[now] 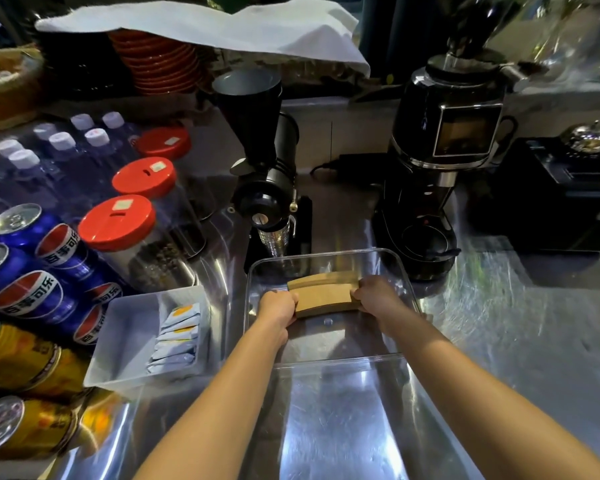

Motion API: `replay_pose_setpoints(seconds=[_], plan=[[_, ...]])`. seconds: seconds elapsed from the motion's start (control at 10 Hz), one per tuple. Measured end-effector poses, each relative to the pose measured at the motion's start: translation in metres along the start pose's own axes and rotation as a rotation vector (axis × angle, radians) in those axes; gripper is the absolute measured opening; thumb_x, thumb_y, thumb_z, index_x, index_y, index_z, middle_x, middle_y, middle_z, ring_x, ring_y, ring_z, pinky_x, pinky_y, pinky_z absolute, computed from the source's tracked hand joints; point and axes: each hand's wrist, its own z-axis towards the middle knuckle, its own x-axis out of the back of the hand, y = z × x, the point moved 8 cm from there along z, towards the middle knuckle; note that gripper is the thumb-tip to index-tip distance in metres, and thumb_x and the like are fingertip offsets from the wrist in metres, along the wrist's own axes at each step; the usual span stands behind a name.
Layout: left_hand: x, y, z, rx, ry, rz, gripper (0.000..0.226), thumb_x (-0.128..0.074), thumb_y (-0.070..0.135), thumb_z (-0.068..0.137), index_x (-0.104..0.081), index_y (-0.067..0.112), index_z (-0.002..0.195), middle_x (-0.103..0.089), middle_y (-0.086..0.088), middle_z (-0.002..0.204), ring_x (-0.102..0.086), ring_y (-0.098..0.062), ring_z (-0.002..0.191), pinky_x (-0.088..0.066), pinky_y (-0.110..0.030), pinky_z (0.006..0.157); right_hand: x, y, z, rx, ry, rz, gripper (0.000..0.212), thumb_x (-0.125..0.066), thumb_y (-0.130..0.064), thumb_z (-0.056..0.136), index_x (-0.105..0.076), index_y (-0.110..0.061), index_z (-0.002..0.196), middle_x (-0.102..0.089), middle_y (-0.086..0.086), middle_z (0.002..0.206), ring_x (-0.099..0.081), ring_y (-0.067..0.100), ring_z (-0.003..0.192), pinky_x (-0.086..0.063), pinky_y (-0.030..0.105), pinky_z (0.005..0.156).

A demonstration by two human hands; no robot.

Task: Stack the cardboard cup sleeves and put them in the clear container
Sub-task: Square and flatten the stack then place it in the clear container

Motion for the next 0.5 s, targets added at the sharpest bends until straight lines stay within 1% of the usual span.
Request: replay_pose_setpoints(seconds=[0.1, 0.2, 0.3, 0.4, 0.5], plan=[[-0.001, 0.001, 0.002, -0.017, -0.001, 0.029, 0.011, -0.053, 0.004, 0.087, -0.051, 0.007, 0.077, -0.052, -0.007, 0.078, -0.051, -0.024, 0.082, -0.048, -0.037, 0.08, 0.002, -0.002, -0.003, 0.037, 0.028, -0.054, 0.028, -0.05, 0.0, 0.084, -0.047, -0.014, 0.06, -0.049, 0.005, 0.067, -0.05, 0.02, 0.064, -0.044, 0.028, 0.051], [-0.001, 0.003, 0.002, -0.022, -0.023, 0.034, 0.02, -0.052, 0.004, 0.088, -0.048, 0.011, 0.07, -0.051, -0.005, 0.076, -0.051, -0.017, 0.073, -0.048, -0.031, 0.067, 0.002, -0.007, -0.008, 0.09, 0.043, -0.102, 0.016, -0.049, -0.004, 0.084, -0.052, -0.014, 0.072, -0.055, 0.012, 0.087, -0.05, 0.024, 0.078, -0.038, 0.025, 0.058], [0.003, 0.006, 0.0, -0.011, -0.031, 0.056, 0.019, -0.052, 0.007, 0.088, -0.051, 0.012, 0.069, -0.055, -0.006, 0.077, -0.053, -0.02, 0.077, -0.045, -0.028, 0.063, 0.006, -0.015, -0.019, 0.114, 0.045, -0.106, 0.02, -0.052, -0.007, 0.086, -0.058, -0.003, 0.104, -0.059, 0.021, 0.109, -0.053, 0.028, 0.091, -0.042, 0.032, 0.074], [0.007, 0.021, -0.004, -0.095, -0.057, 0.218, 0.016, -0.053, 0.013, 0.086, -0.056, 0.007, 0.071, -0.055, -0.013, 0.077, -0.051, -0.022, 0.069, -0.04, -0.031, 0.064, 0.014, -0.028, -0.026, 0.188, 0.031, -0.187, 0.015, -0.055, -0.018, 0.087, -0.056, -0.005, 0.094, -0.062, 0.021, 0.106, -0.057, 0.032, 0.096, -0.043, 0.035, 0.076], [0.009, 0.056, -0.025, -0.338, -0.045, 0.499, 0.038, -0.056, 0.027, 0.085, -0.054, 0.004, 0.116, -0.059, -0.014, 0.114, -0.057, -0.031, 0.103, -0.044, -0.036, 0.085, 0.023, -0.056, -0.037, 0.278, -0.032, -0.298, 0.031, -0.06, -0.027, 0.084, -0.056, -0.009, 0.109, -0.061, 0.011, 0.115, -0.057, 0.026, 0.103, -0.042, 0.031, 0.079]])
